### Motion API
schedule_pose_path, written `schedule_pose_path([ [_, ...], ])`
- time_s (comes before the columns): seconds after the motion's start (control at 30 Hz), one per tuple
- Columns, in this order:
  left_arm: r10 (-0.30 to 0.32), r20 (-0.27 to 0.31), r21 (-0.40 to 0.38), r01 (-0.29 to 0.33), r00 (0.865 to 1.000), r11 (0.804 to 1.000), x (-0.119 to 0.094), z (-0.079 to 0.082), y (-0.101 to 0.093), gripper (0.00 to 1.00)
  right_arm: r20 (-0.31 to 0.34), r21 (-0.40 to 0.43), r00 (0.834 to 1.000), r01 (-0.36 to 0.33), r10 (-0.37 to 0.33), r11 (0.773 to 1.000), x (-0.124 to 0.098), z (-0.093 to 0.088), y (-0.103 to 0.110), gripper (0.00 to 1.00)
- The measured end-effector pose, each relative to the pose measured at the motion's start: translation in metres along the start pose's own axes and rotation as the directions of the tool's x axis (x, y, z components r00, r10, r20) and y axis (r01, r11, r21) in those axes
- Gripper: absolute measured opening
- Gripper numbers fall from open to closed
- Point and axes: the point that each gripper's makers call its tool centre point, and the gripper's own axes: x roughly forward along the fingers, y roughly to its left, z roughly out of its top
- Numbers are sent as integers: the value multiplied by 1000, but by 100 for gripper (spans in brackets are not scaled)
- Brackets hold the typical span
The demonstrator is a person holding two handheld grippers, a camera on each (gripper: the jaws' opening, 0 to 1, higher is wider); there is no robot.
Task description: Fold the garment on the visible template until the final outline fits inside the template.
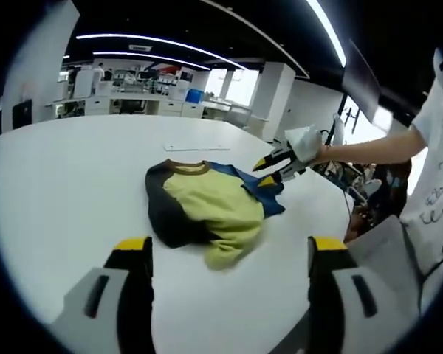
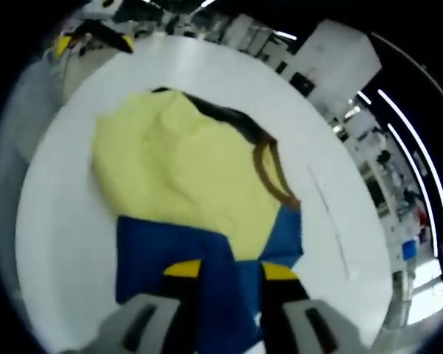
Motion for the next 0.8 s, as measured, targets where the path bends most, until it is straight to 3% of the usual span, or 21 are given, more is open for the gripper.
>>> schedule_pose_path([
  [0.4, -4, -4, -6, 4, 1000, 1000, 0, -3, -2, 83, 71, -27, 997, -38, 40, 999, -19, 20, 53, 23],
  [0.8, -8, -4, -21, 8, 1000, 1000, 2, -8, -3, 83, 79, -78, 992, -91, 97, 993, -9, 33, 97, 16],
])
